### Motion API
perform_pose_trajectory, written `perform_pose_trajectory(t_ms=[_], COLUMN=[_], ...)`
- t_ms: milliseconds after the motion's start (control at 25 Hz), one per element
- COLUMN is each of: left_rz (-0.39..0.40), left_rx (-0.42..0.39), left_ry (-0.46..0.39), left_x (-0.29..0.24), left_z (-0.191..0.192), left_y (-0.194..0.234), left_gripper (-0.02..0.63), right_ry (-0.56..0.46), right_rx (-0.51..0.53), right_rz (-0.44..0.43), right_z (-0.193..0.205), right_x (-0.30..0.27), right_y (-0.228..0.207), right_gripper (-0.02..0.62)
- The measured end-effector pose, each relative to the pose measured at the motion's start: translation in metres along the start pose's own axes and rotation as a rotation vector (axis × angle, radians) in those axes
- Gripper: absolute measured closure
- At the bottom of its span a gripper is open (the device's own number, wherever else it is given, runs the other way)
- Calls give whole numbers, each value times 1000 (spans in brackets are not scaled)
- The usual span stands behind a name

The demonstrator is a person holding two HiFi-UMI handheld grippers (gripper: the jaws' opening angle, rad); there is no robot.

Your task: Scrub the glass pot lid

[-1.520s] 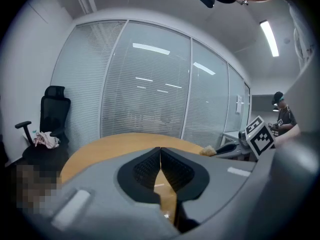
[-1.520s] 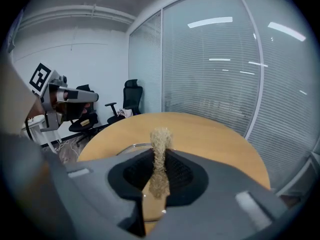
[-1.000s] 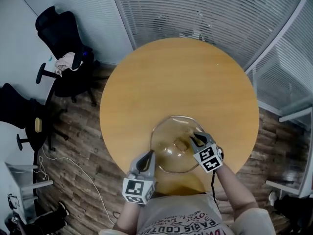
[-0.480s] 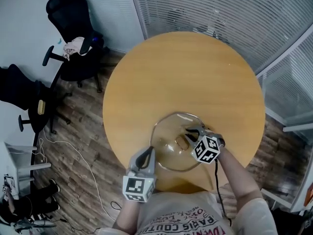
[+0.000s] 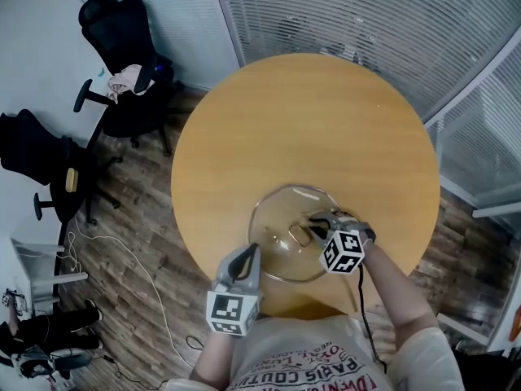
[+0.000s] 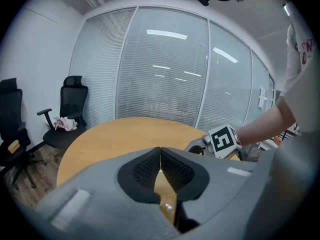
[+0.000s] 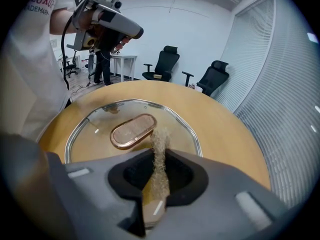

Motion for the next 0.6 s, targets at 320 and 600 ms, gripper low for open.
perform_pose_trajectory(t_ms=[320,600], left_rz=[0,27], left_rx=[-1,-43], left_ry=[5,-16], left_x=[8,15], left_z=[3,6], left_y=[-14,-21], left_gripper=[598,598], right_ry=[32,110], right_rx=[56,52], right_rz=[21,44], right_z=[12,19], right_x=[15,26], right_y=[16,39], right_gripper=[532,532])
Point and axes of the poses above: the fingertips, and each gripper's own axes: x backward along the fingers, y to its left, z out of its underside, the point moved 4 cm from there along x, backward along the fingers, and after that the axes turned 8 degrees about z, right-handed, at the moved point
